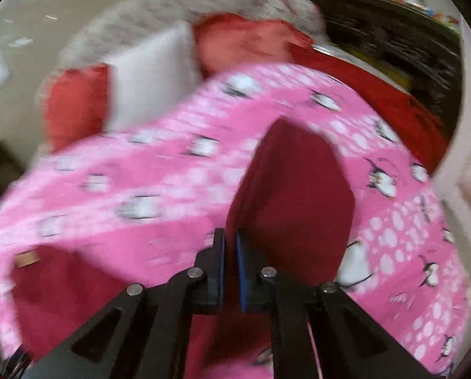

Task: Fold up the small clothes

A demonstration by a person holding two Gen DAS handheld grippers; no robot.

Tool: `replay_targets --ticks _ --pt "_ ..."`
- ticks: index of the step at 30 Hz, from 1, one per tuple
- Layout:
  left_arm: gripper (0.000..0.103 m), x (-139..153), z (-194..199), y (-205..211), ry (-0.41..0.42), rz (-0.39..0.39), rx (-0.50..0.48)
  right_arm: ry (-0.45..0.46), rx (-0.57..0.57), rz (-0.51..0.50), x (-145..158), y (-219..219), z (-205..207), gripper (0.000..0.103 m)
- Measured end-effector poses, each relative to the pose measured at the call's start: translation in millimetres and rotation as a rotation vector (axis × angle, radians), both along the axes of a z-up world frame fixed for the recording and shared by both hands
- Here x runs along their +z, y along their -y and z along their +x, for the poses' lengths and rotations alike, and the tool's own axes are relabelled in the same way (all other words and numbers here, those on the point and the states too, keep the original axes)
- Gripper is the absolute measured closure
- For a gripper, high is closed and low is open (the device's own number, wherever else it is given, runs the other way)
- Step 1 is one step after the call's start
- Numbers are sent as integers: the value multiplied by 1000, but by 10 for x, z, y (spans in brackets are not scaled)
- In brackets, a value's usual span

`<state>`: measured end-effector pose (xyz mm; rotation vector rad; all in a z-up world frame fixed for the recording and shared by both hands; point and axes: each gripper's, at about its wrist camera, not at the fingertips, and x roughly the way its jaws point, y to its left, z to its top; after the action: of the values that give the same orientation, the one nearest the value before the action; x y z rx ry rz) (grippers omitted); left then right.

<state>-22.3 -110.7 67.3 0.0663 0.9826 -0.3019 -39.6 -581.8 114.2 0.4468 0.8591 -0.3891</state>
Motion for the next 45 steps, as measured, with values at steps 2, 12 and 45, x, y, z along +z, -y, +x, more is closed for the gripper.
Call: replay_targets --ticks 2,12,45 --pt "85 62 11 -38 10 -15 13 70 112 8 262 -309 -137 96" --pt "85 176 12 -112 -8 -105 51 20 625 71 -73 -2121 -389 93" --pt "103 554 239 -93 19 -239 -16 -29 234 152 -501 -1148 -815 40"
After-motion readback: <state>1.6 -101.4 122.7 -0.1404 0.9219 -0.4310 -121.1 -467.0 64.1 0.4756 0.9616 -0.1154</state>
